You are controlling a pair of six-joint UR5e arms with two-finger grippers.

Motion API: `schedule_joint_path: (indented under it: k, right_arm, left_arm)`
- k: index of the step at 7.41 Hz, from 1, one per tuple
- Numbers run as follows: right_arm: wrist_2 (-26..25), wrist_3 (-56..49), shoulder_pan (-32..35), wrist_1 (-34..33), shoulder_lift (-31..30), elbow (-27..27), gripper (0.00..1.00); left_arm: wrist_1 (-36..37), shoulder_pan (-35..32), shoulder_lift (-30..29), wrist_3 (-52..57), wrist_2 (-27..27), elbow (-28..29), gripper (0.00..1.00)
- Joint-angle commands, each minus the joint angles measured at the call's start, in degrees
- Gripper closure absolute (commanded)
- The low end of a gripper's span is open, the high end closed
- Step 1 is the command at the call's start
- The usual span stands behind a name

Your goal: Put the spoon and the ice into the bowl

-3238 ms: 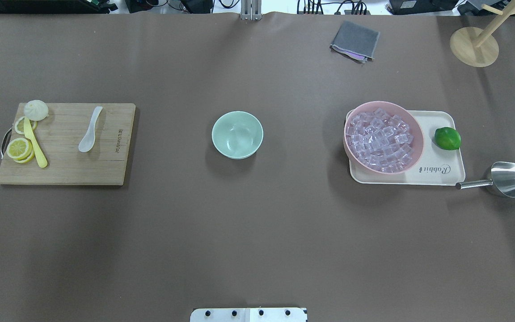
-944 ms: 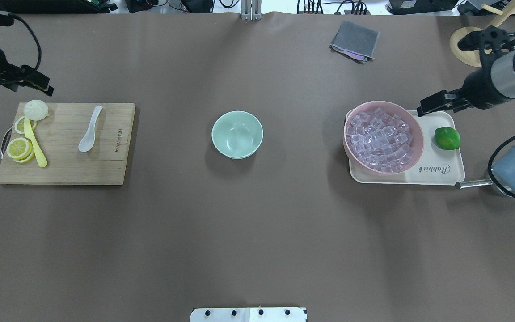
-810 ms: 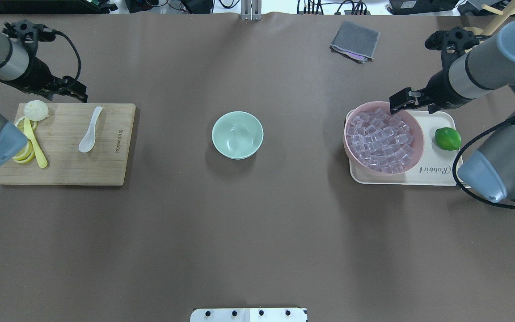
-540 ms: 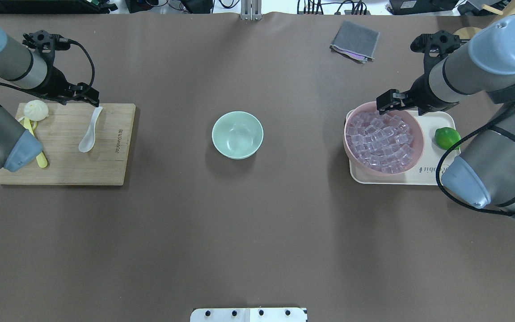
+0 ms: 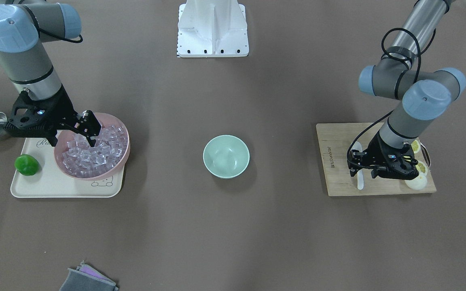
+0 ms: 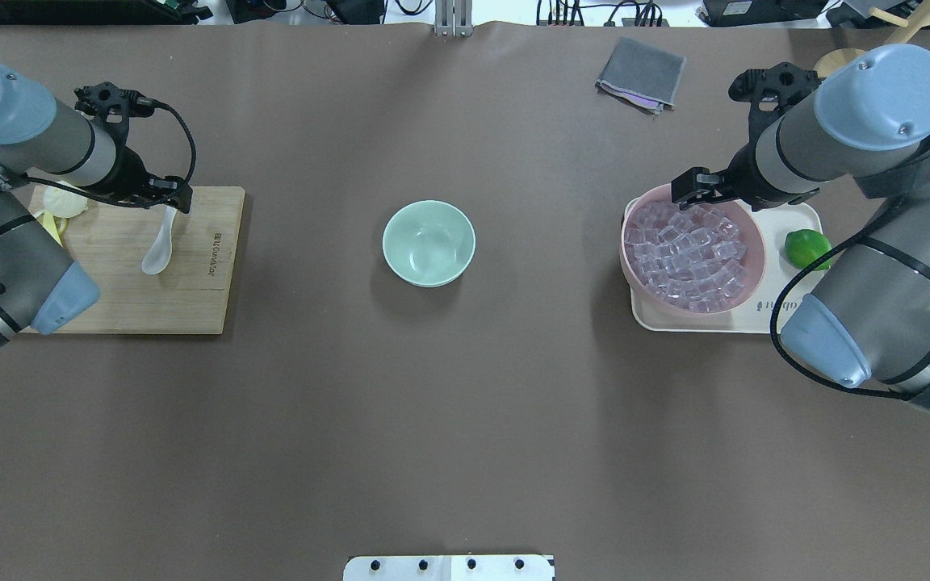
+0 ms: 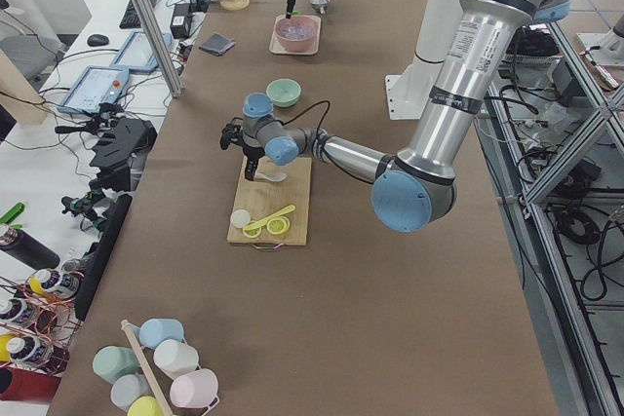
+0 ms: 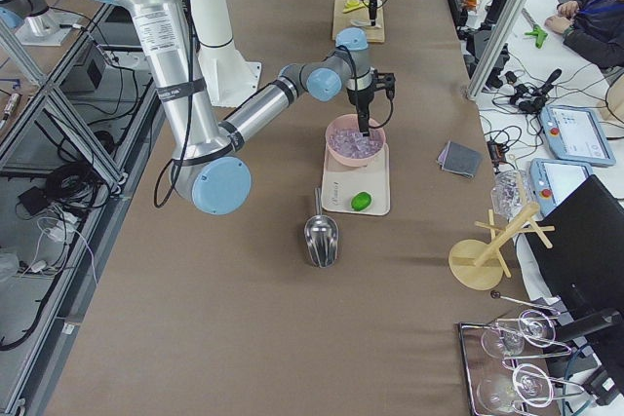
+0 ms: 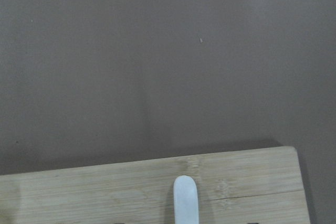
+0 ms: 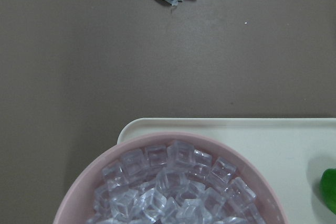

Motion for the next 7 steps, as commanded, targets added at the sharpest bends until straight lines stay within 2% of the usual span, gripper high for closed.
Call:
schedule_joint_path:
  k: [1,4,5,6,7]
  right_arm:
    - [-0.54,0.02,-0.41,-0.04,0.02,0.09,0.01]
    - [-0.72,0.02,-0.67,-0.04,-0.07,0.09,0.01]
    - [-0.72,0.02,-0.76,-0.04,-0.07,0.09,0.01]
    - [-0.72,0.02,-0.85,-0.04,0.02,0.09,0.01]
    - [-0.72,0.02,-0.85,-0.04,0.02,0.09,0.01]
  left_arm:
    - [-0.02,0.72,0.48,0.02,0.61,-0.04,0.53]
    - [-0.81,1.34,0.75,-0.07,0.61,0.22,0.56]
    - [-0.81,1.6,0.75,0.02,0.61,0.22,0.6]
    - [-0.81,1.6,0.84,0.02,0.61,0.14,0.72]
    - [-0.9,1.6,0.84,-0.06,0.61,-0.13,0.99]
